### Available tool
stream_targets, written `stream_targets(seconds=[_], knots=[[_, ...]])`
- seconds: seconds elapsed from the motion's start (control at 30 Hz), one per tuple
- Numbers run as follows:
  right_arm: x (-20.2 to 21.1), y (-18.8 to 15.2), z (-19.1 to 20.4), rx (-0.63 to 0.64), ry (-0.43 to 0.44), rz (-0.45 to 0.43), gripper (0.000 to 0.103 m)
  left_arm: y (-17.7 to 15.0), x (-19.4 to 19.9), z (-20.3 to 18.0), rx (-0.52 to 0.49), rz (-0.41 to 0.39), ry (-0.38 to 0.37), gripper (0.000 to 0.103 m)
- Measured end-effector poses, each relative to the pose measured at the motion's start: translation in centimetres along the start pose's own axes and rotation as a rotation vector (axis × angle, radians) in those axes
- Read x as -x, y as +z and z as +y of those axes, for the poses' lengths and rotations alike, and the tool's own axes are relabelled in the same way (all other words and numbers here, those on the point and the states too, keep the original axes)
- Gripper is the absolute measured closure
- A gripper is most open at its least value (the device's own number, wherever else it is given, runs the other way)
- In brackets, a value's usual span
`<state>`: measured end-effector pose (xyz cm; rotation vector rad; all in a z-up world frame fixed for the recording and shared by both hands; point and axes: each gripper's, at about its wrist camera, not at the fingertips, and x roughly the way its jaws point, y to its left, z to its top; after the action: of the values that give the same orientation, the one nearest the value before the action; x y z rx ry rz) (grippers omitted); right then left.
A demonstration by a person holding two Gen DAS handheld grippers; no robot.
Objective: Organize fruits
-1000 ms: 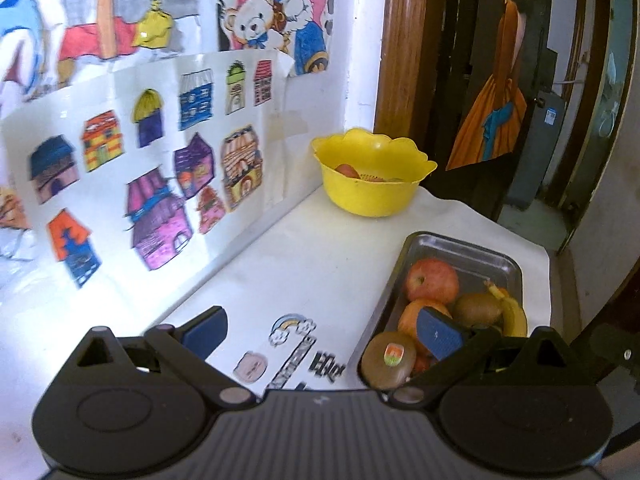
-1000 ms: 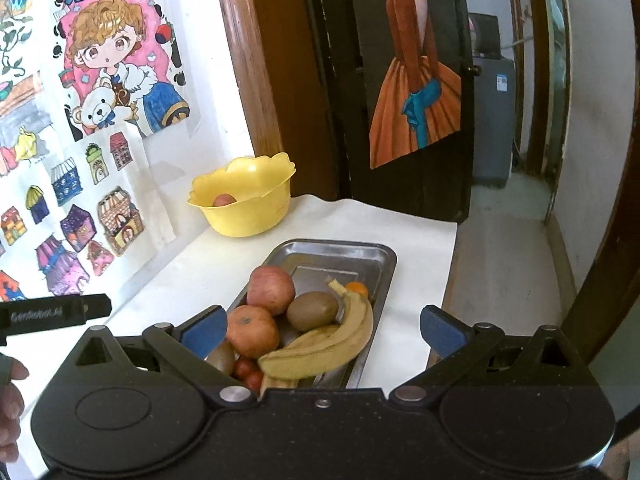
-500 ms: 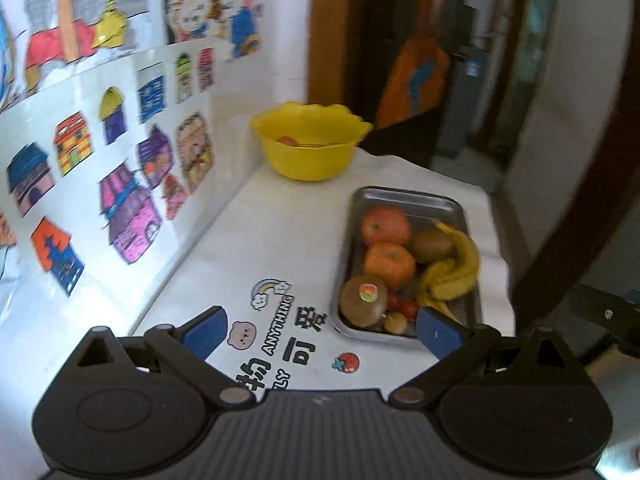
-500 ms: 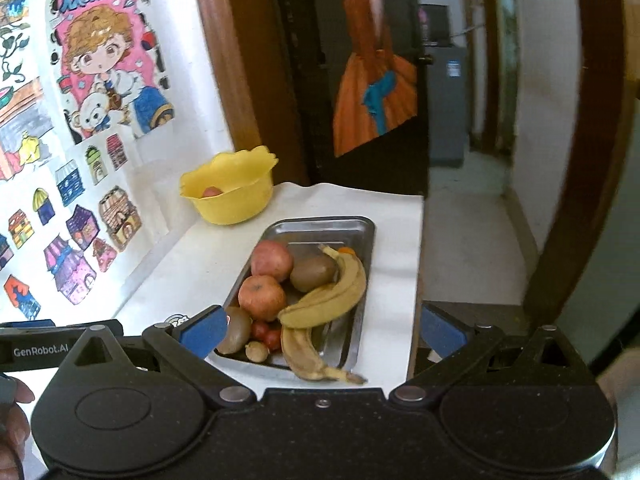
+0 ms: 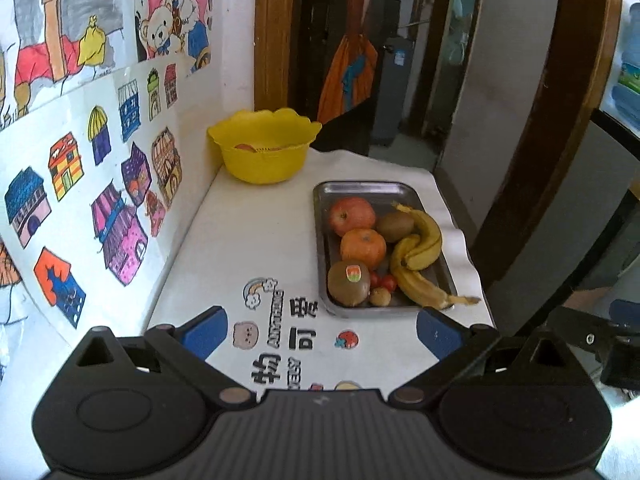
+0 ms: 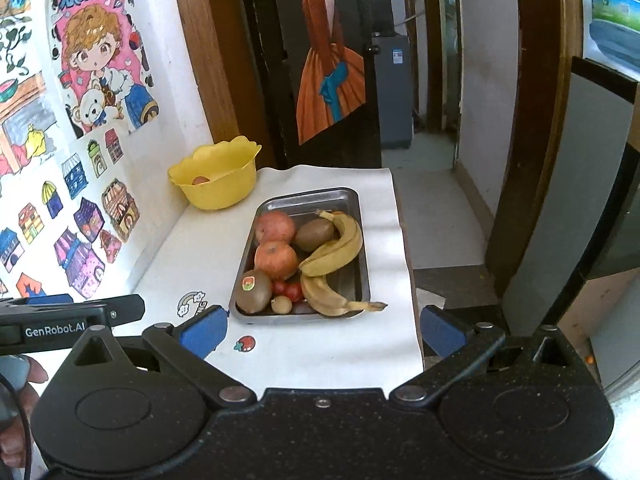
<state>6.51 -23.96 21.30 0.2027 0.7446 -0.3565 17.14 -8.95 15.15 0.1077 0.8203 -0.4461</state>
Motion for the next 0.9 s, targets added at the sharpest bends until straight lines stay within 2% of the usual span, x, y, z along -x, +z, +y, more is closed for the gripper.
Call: stream_targets(seconds=[0.3, 0.7, 0.9], knots=[[1.3, -1.1, 1.5, 0.026, 0.005, 0.033, 0.001, -1.0, 1.2, 1.4, 0.015, 0.037, 0.026, 0.001], [-1.0, -3.5, 1.9, 0.041, 0.016, 0.099, 0.001, -3.6, 0.4, 3.1, 0.032, 0.078, 0.081, 0.001], [-1.6, -5.1, 1.6, 0.046, 0.014, 0.085, 0.001, -5.6, -0.9, 3.1, 0.006, 0.070, 0.087, 0.001]])
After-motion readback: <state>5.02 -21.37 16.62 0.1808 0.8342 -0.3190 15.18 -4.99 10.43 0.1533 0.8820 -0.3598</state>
